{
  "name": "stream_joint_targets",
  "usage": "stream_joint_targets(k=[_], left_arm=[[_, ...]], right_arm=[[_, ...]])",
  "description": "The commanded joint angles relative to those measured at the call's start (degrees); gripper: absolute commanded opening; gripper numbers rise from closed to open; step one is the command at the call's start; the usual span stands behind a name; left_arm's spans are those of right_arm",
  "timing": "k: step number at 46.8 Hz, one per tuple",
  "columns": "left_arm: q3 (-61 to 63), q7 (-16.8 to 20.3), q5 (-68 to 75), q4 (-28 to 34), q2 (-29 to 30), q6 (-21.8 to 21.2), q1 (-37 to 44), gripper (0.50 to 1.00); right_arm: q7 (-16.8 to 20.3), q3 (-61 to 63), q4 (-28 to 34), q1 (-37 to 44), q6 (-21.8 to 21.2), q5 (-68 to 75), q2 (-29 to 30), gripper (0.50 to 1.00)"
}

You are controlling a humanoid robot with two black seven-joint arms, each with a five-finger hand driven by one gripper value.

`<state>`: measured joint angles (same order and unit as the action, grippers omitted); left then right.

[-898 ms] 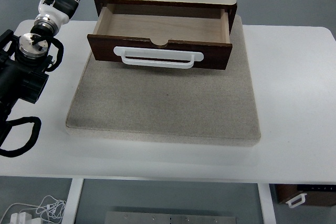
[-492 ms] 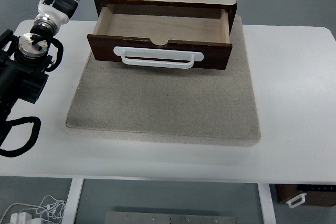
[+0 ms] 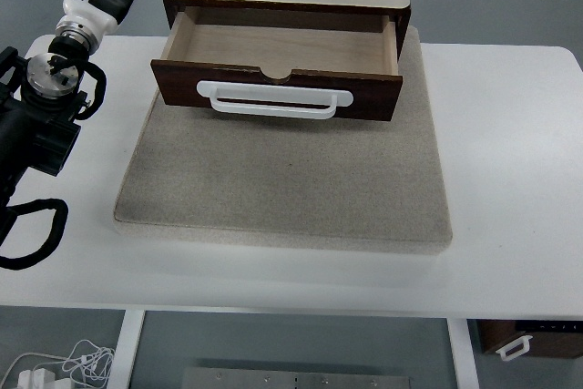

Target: Close drawer under combined cabinet

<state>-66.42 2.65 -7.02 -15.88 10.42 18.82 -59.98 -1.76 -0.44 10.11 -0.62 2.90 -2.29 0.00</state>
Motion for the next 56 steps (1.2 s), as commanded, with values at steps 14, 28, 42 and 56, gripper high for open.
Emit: stream_joint_targets(k=[14,28,42,56], left_arm=[[0.59,0.78,0.69,-0.21,1.09,-0.62,-0.58,0.994],[1.03,0.78,0.61,-3.54,6.89,-0.97,-3.83,0.994],[4.54,0.78,0.78,-5.22,14.09,-3.44,-12.96,0.994],[10.96,0.78,0.78,-10.66,18.67,-3.44,-20.7,0.996]], right_arm=[[0.0,0.0,0.0,0.0,0.0,0.0,0.0,0.952],[0.0,0.0,0.0,0.0,0.0,0.0,0.0,0.952],[0.0,0.0,0.0,0.0,0.0,0.0,0.0,0.952],[0.0,0.0,0.0,0.0,0.0,0.0,0.0,0.952]])
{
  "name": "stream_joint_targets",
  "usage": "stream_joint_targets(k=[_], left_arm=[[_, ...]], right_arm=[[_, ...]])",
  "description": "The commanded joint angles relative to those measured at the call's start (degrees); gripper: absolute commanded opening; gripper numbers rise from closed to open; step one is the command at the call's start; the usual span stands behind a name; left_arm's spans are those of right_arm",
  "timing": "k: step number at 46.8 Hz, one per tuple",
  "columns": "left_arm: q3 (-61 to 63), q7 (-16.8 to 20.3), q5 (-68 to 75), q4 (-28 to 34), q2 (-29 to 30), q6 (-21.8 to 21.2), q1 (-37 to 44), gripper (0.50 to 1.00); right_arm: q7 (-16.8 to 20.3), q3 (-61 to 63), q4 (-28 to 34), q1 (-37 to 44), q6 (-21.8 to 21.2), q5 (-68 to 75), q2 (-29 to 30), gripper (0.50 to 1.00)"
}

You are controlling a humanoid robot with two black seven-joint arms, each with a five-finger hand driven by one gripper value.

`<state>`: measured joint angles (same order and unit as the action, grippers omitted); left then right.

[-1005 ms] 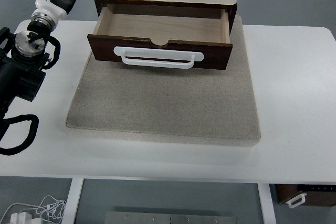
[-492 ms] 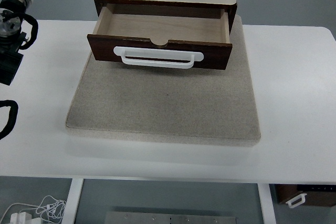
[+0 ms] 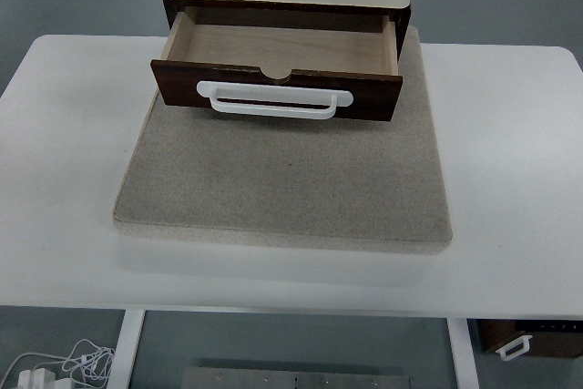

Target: Close drawer under combined cabinet

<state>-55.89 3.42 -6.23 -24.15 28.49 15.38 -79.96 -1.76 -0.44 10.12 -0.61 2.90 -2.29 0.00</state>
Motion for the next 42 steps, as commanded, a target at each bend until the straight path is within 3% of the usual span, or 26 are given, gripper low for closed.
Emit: stream_joint_targets(k=[1,13,42], left_arm=[[0.52,0.01,-0.01,-3.26,1.04,0.0,-0.89,0.996],[5.44,-0.08,4.2,-15.04,4.91,0.09,-3.18,0.994],[11.24,-1.58,24.87,-40.0,4.65,0.09,-4.24,0.994]], right_arm=[[0.01,0.0,-0.01,-0.01,0.0,0.0,0.0,0.952],[0.01,0.0,-0.01,-0.01,0.0,0.0,0.0,0.952],[0.01,0.0,-0.01,-0.01,0.0,0.0,0.0,0.952]])
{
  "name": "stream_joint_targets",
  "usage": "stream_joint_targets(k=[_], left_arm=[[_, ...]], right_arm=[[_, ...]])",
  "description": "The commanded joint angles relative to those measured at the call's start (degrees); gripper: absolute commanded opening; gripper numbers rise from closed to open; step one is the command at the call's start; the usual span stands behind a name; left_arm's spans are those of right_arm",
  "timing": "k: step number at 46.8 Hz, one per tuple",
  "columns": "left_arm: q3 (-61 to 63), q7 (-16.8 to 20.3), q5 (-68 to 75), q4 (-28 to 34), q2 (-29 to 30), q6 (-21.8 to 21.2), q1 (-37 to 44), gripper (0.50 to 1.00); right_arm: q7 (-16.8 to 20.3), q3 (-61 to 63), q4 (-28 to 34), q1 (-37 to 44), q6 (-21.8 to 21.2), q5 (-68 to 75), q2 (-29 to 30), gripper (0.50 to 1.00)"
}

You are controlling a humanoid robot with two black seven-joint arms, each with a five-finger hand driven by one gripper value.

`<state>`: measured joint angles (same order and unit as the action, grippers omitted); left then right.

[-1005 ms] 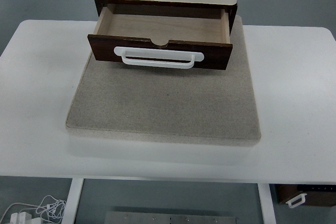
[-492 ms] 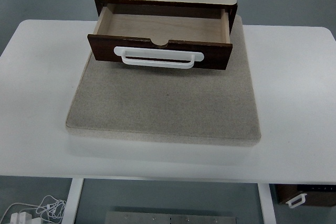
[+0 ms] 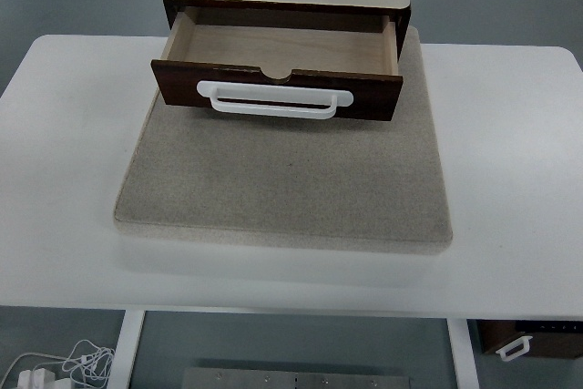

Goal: Close drawer under combined cabinet
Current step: 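Swing the left hand over the mat in front of the drawer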

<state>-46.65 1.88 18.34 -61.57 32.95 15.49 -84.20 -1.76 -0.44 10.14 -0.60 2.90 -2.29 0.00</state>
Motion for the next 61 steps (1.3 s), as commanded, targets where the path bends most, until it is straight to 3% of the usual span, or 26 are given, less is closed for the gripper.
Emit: stream_joint_targets(k=[1,10,21,48,61], left_arm=[[2.52,-0.04,0.29,-3.46,0.19,-0.02,0.01,0.994],[6.65,-0.39,2.48,-10.76,0.45,-0.2,0.53,0.994],[10.78,-3.81,4.24,-16.04,0.45,-0.02,1.06,0.992],[25.99,-15.68,7.93,-28.87,-0.34,1.12,0.97,0.994],[29.15,-21.83,9.43,-30.54,-1.04,7.09,1.85,0.994]], right_arm=[[0.0,0.0,-0.03,-0.01,0.0,0.0,0.0,0.952],[0.0,0.0,-0.03,-0.01,0.0,0.0,0.0,0.952],[0.0,0.0,-0.03,-0.01,0.0,0.0,0.0,0.952],[0.0,0.0,-0.03,-0.01,0.0,0.0,0.0,0.952],[0.0,0.0,-0.03,-0.01,0.0,0.0,0.0,0.952]])
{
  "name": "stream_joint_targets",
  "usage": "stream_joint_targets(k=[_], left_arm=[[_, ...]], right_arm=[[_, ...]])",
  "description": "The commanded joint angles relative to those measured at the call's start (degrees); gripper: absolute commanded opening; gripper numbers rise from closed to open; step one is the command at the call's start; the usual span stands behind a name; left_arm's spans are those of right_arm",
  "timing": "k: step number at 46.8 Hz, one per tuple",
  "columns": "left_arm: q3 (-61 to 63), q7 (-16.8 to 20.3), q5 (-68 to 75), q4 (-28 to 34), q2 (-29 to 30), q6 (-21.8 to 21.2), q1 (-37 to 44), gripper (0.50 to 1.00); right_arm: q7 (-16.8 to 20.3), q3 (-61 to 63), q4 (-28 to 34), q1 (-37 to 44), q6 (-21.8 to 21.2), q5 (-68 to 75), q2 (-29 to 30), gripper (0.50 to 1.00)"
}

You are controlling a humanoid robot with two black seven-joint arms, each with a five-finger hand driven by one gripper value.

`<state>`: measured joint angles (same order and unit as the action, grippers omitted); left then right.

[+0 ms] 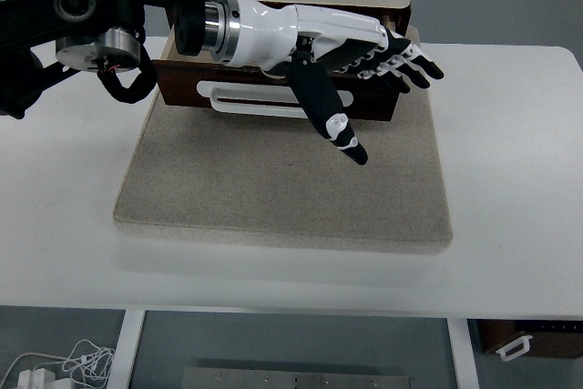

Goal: Close drawer under combined cabinet
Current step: 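Swing the left hand over the mat in front of the drawer, then press the left hand's palm against the drawer front below the handle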

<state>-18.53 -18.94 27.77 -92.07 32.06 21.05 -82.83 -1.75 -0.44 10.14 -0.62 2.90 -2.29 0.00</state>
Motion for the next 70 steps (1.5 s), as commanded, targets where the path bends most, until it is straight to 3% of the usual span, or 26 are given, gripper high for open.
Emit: stream_joint_targets(k=[1,13,32,70], left_arm=[[1.47,-1.18,0.0,-0.13,-0.24,1.97,0.48,0.994],[6.39,-7.51,0.09,-0.83,-0.33,4.44,2.76,0.996],[7.19,-11.46,0.18,1.45,0.28,5.75,4.35,0.994],[7.19,-12.52,0.18,9.8,0.2,9.27,4.0,0.996]], right_arm=[[-0.01,0.0,-0.03,0.0,0.0,0.0,0.0,0.952],[-0.01,0.0,-0.03,0.0,0.0,0.0,0.0,0.952],[-0.01,0.0,-0.03,0.0,0.0,0.0,0.0,0.952],[-0.01,0.0,-0.03,0.0,0.0,0.0,0.0,0.952]])
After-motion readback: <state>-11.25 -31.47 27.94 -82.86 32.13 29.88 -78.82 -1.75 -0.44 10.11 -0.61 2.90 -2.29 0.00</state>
